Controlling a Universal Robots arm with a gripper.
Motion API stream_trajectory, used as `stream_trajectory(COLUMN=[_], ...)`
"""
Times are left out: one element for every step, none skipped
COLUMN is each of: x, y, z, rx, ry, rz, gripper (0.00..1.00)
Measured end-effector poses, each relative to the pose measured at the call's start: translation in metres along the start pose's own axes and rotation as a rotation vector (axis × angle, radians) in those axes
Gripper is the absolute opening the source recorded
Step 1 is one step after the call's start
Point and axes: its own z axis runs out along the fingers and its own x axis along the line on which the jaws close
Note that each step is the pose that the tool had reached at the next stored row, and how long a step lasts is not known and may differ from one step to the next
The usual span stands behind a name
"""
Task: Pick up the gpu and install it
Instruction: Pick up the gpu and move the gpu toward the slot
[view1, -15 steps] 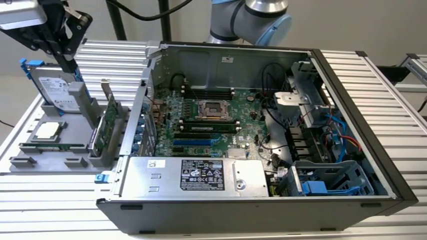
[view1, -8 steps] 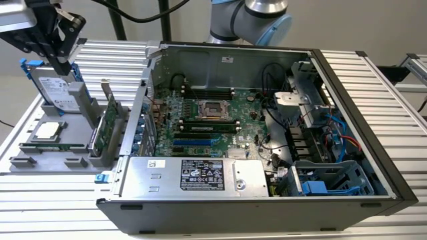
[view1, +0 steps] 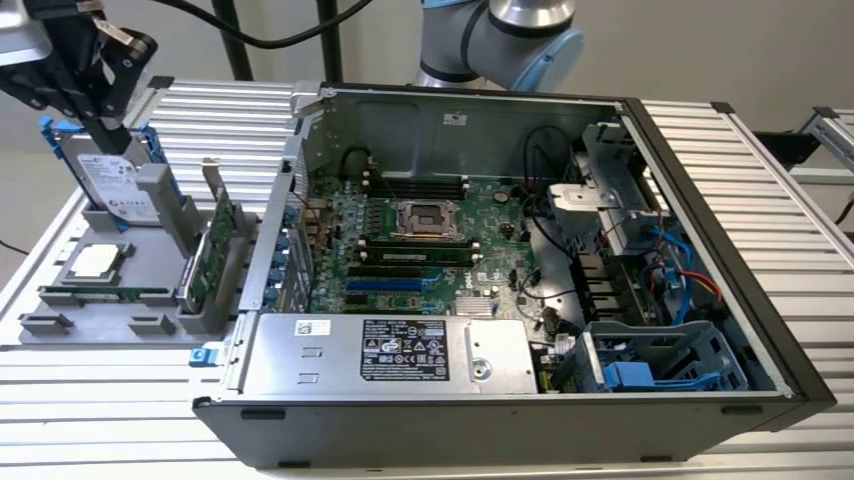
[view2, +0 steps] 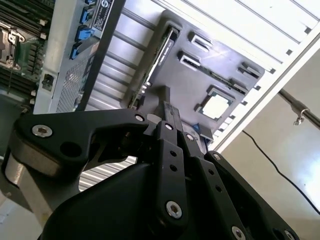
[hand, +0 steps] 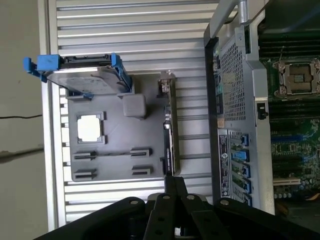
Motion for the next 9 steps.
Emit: stream_trajectory(x=[0.0007,0.0012,0.0016,0.0017,0.0017,0.0017,0.0017,0.0017,0.0017], y=[-0.0006,-0.0011,-0.0016,-0.0018,-0.0019,-0.0021,-0.0021,-0.0021,-0.0021], z=[-0.0001,-0.0002,-0.0001,-0.0002,-0.0002,-0.0002,-0.0002,-0.0002,-0.0002], rx=[-0.0002,-0.0004,-0.0007,-0.0008,-0.0008,-0.001,-0.0012,-0.0012,-0.0012], ry=[0.0001,0.0001,0.0,0.0,0.0001,0.0001,0.0001,0.0001,0.0001], rz=[0.0,0.0,0.0,0.0,0.0,0.0,0.0,0.0,0.0], gripper=[0.0,0.0,0.0,0.0,0.0,0.0,0.0,0.0,0.0])
